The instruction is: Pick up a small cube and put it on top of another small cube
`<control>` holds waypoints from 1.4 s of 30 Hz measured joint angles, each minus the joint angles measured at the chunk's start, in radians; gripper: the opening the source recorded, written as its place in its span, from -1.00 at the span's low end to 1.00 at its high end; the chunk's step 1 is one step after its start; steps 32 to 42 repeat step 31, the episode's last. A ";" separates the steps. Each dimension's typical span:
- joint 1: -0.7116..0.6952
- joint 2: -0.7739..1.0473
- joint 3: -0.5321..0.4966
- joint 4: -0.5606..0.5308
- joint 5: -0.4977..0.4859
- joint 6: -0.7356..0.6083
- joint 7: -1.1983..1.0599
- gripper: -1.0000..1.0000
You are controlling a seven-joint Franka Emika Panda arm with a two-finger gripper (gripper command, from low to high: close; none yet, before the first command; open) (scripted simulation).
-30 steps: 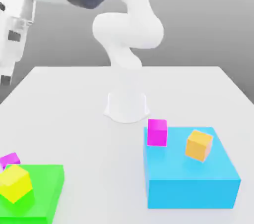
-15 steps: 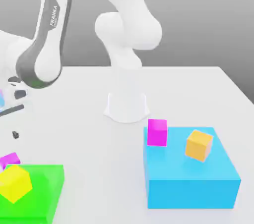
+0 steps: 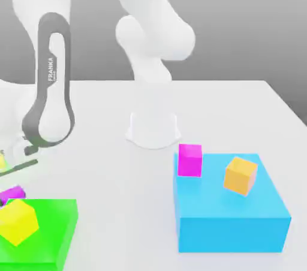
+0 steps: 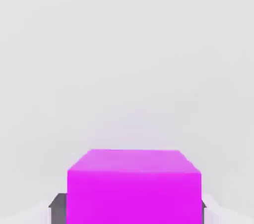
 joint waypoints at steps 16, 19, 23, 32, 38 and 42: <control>0.496 -0.498 0.334 -0.064 0.098 -0.357 -0.151 -1.00; 0.595 -0.574 0.413 -0.092 0.111 -0.412 -0.170 -1.00; 0.712 -0.641 0.529 -0.144 0.096 -0.464 -0.160 -1.00; 0.705 -0.514 0.576 -0.198 0.041 -0.299 -0.114 1.00; 0.705 -0.514 0.576 -0.198 0.041 -0.299 -0.114 1.00; 0.705 -0.514 0.576 -0.198 0.041 -0.299 -0.114 1.00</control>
